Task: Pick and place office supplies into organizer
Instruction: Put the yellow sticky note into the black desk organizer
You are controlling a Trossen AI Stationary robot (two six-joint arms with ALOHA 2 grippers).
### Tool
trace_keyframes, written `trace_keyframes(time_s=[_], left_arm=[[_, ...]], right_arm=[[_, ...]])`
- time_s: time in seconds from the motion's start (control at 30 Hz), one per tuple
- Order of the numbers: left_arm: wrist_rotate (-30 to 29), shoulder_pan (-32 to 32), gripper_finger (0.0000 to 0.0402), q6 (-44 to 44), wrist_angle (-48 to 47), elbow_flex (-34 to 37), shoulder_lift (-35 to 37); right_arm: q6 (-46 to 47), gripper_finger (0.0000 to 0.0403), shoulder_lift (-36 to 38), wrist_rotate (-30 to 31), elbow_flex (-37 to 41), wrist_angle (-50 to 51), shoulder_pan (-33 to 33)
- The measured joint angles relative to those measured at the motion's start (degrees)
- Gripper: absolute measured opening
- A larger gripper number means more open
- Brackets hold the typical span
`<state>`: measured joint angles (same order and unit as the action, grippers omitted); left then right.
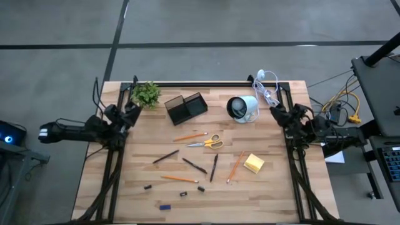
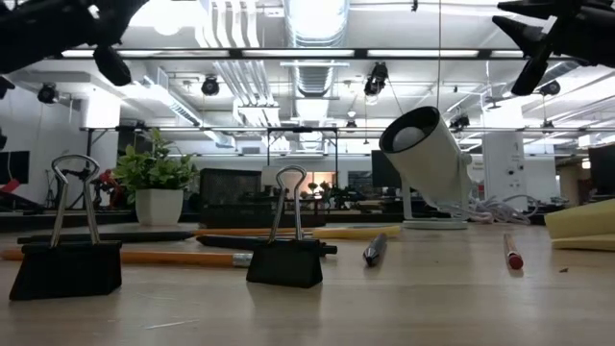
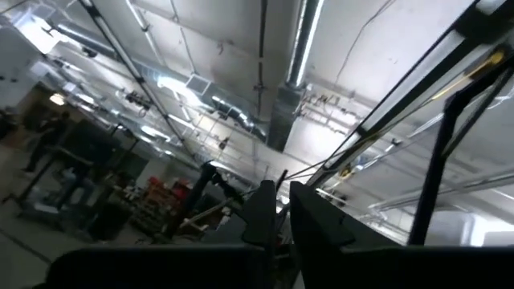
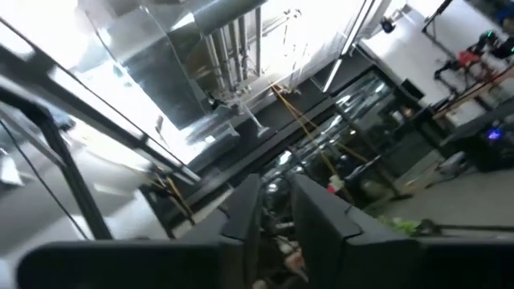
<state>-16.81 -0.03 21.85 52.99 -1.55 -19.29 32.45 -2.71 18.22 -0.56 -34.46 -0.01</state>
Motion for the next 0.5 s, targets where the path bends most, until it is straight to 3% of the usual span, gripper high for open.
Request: trace_keyframes(time_s=[0.27, 0.5], left_arm=[[-1.38, 0.02, 0.0123, 3.26, 2.80, -5.59, -7.45], [4.18, 0.01, 0.0146, 2.73, 3.64, -12.98, -11.17]], right_arm=[[-1.68, 0.0142, -0.79, -1.57, -2.25, -0.40, 0.02], [-1.63, 0.0155, -3.42, -8.60, -9.23, 0.27, 0.04]])
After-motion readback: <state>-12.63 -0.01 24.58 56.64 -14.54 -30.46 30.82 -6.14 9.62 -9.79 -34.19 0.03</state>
